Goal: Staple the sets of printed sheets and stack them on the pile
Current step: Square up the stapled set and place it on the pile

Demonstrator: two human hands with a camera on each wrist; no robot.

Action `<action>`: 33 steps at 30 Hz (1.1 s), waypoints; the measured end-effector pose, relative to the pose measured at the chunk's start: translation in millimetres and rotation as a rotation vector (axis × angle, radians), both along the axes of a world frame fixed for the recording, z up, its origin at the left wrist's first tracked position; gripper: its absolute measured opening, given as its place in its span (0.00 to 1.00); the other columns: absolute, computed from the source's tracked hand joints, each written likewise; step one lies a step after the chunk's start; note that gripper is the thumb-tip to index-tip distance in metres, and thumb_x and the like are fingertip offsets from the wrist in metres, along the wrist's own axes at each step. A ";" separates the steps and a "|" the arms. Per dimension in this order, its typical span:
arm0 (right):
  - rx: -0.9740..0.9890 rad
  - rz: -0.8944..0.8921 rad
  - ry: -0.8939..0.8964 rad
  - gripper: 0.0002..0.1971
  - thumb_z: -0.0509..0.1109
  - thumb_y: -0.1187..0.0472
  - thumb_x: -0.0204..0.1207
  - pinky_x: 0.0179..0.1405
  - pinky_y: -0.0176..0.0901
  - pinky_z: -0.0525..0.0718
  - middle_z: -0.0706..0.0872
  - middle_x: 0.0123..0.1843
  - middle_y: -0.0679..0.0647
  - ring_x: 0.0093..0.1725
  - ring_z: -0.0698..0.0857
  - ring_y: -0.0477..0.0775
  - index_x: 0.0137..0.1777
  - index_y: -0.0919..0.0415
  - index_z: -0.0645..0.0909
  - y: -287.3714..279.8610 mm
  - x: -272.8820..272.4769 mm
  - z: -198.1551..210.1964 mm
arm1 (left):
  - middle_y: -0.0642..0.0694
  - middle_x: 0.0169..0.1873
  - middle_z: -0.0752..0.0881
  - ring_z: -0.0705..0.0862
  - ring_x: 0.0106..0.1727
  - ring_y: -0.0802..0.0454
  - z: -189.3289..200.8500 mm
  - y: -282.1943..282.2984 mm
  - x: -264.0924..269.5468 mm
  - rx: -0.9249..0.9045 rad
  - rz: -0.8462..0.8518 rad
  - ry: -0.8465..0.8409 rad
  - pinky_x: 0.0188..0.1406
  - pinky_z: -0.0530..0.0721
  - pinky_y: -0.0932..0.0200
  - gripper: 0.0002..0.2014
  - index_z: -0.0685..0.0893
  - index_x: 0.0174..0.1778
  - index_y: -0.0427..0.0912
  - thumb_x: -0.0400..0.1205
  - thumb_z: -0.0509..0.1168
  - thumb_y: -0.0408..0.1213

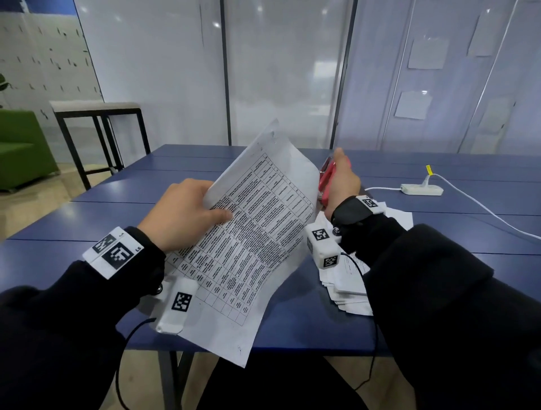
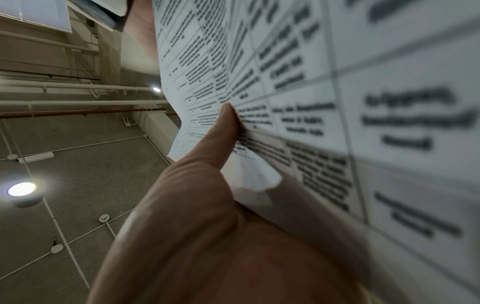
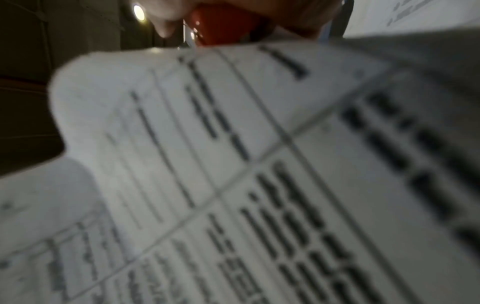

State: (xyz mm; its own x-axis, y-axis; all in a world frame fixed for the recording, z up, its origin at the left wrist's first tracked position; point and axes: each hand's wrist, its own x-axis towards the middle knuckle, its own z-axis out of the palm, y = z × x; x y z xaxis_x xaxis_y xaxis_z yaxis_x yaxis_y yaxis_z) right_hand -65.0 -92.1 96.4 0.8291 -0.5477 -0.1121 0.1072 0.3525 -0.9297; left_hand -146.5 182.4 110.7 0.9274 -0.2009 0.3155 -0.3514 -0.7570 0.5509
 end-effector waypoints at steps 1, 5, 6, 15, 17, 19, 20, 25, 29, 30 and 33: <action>0.024 0.036 0.002 0.22 0.74 0.35 0.77 0.47 0.55 0.89 0.87 0.39 0.55 0.37 0.87 0.56 0.51 0.56 0.85 -0.6 0.4 1.1 | 0.48 0.33 0.93 0.91 0.36 0.48 -0.3 2.7 1.7 -0.003 0.003 0.010 0.38 0.89 0.51 0.04 0.91 0.47 0.51 0.80 0.77 0.45; 0.029 0.109 0.062 0.17 0.68 0.40 0.83 0.47 0.60 0.88 0.86 0.39 0.59 0.32 0.84 0.57 0.50 0.55 0.82 -13.7 -7.1 7.1 | 0.49 0.34 0.94 0.93 0.34 0.49 -3.2 21.0 8.9 -0.073 0.019 0.070 0.36 0.90 0.50 0.04 0.91 0.46 0.51 0.79 0.79 0.43; 0.013 0.126 0.079 0.17 0.67 0.41 0.84 0.44 0.60 0.89 0.85 0.39 0.60 0.31 0.84 0.56 0.52 0.55 0.81 -17.4 -11.4 6.4 | 0.49 0.35 0.94 0.93 0.34 0.50 -5.6 26.7 10.8 -0.111 0.019 0.099 0.38 0.90 0.51 0.04 0.91 0.47 0.50 0.79 0.79 0.42; -1.173 0.687 0.467 0.20 0.76 0.44 0.78 0.36 0.48 0.86 0.92 0.40 0.60 0.36 0.91 0.60 0.41 0.63 0.87 -19.8 -31.6 -70.3 | 0.39 0.52 0.95 0.94 0.53 0.40 -55.5 54.7 37.2 -0.704 0.032 0.393 0.55 0.89 0.45 0.12 0.89 0.61 0.31 0.82 0.71 0.23; -1.493 0.751 0.516 0.20 0.77 0.39 0.74 0.43 0.48 0.85 0.92 0.47 0.58 0.46 0.90 0.61 0.44 0.58 0.86 -14.5 -32.0 -81.7 | 0.39 0.52 0.95 0.94 0.55 0.39 -65.4 58.4 42.3 -0.737 0.061 0.416 0.57 0.88 0.45 0.12 0.89 0.61 0.30 0.81 0.71 0.23; -1.655 0.730 0.493 0.19 0.77 0.37 0.74 0.46 0.47 0.82 0.89 0.49 0.56 0.49 0.87 0.59 0.43 0.53 0.81 -10.4 -31.3 -86.9 | 0.38 0.53 0.94 0.93 0.56 0.39 -74.6 61.8 47.9 -0.763 0.087 0.432 0.64 0.86 0.42 0.12 0.89 0.61 0.30 0.81 0.72 0.23; -1.699 0.718 0.466 0.18 0.75 0.38 0.75 0.47 0.47 0.83 0.88 0.48 0.55 0.50 0.86 0.59 0.43 0.53 0.81 -9.2 -29.6 -88.9 | 0.38 0.54 0.94 0.93 0.57 0.40 -78.8 62.6 49.5 -0.776 0.098 0.442 0.67 0.85 0.41 0.13 0.89 0.61 0.30 0.81 0.72 0.23; -1.727 0.645 0.255 0.28 0.67 0.37 0.80 0.70 0.55 0.81 0.83 0.69 0.56 0.71 0.81 0.62 0.72 0.55 0.83 -2.8 -26.5 -93.4 | 0.43 0.54 0.95 0.94 0.56 0.47 -97.5 58.0 49.1 -0.821 0.125 0.433 0.66 0.86 0.48 0.13 0.89 0.62 0.34 0.82 0.73 0.25; -1.030 0.690 0.029 0.26 0.65 0.39 0.87 0.57 0.51 0.87 0.89 0.58 0.53 0.54 0.89 0.55 0.76 0.56 0.78 27.7 -49.5 -88.5 | 0.49 0.53 0.95 0.94 0.53 0.55 -108.3 56.3 49.1 -0.887 0.182 0.329 0.52 0.85 0.63 0.12 0.90 0.60 0.41 0.82 0.74 0.27; -0.812 0.771 0.107 0.23 0.66 0.41 0.87 0.43 0.52 0.90 0.88 0.50 0.54 0.42 0.89 0.56 0.71 0.58 0.79 37.4 -55.1 -88.3 | 0.49 0.53 0.95 0.94 0.53 0.54 -110.5 58.3 50.6 -0.907 0.202 0.316 0.52 0.85 0.63 0.12 0.90 0.60 0.41 0.82 0.74 0.27; -0.591 0.944 0.251 0.13 0.70 0.54 0.87 0.20 0.45 0.84 0.85 0.40 0.58 0.27 0.84 0.54 0.53 0.66 0.83 62.7 -64.9 -94.5 | 0.48 0.52 0.95 0.93 0.54 0.54 -117.5 65.7 54.0 -0.959 0.245 0.313 0.60 0.86 0.57 0.13 0.90 0.61 0.40 0.82 0.74 0.26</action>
State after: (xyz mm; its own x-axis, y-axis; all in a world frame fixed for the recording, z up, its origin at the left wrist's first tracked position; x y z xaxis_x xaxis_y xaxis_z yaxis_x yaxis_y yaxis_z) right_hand -130.0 -29.4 1.9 0.9283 0.2606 -0.2651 -0.1808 -0.3066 -0.9345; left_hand -92.5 248.2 -6.8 0.9770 0.2124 -0.0185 0.0154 0.0162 0.9998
